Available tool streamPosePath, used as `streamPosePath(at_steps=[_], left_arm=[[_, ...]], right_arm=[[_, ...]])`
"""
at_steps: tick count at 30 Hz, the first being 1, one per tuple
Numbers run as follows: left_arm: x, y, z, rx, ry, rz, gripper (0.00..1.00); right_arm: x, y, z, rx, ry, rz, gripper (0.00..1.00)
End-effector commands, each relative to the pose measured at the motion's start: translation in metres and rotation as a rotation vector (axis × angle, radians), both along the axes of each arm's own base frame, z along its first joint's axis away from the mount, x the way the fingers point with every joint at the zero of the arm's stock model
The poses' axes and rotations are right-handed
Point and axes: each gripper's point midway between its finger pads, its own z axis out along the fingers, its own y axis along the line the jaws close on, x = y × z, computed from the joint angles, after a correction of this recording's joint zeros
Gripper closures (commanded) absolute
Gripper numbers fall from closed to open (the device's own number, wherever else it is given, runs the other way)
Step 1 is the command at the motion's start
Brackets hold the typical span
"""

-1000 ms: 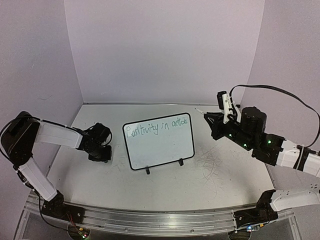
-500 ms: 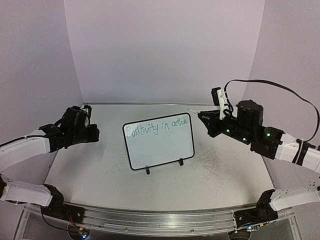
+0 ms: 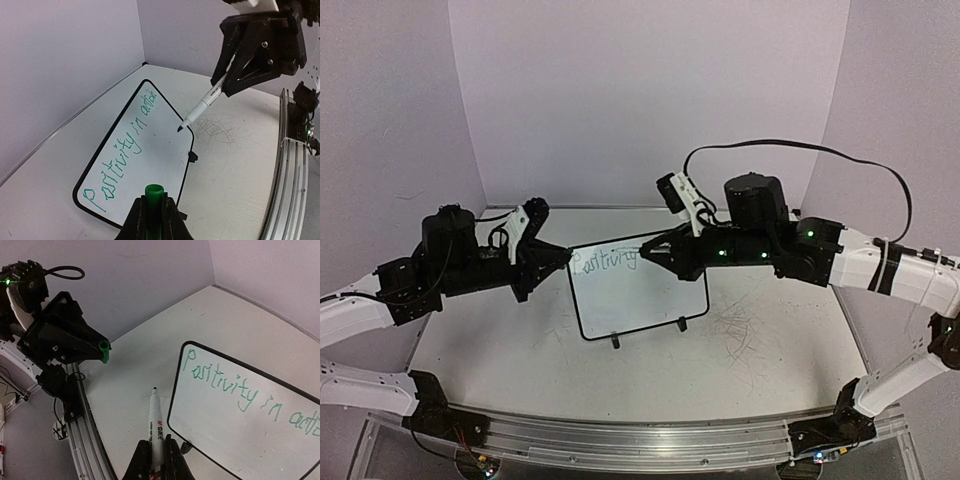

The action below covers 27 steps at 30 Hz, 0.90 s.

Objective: Write a sentence on the whiteboard
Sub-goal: Insert the whiteboard marker without the cap into the pen cap.

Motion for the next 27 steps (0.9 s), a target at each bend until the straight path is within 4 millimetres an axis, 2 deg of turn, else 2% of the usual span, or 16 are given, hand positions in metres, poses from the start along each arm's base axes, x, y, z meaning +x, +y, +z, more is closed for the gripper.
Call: streamPosePath(at_steps=[1, 3, 6, 14, 27], left_arm=[[0.001, 0.001, -0.006, 0.171, -0.149, -0.009, 1.00], [0.001, 0.003, -0.021, 0.229, -0.151, -0.005, 1.00], [0.000, 0.006, -0.034, 0.268, -0.161, 0.001, 1.00], [-0.008, 0.004, -0.034, 0.265, -0.173, -0.032, 1.00], [-0.013, -0.002, -0.037, 0.271, -0.172, -0.059, 1.00]], right_arm=[[-0.016, 0.016, 0.016, -0.008, -0.030, 0.017, 1.00], [-0.022, 0.025, 0.013, -0.020, -0.026, 0.043, 1.00], [-0.027, 0.036, 0.011, -0.033, -0.023, 0.068, 1.00], [-0.019, 0.046, 0.013, -0.035, -0.024, 0.051, 1.00], [-0.022, 0.058, 0.006, -0.044, -0.004, 0.099, 1.00]])
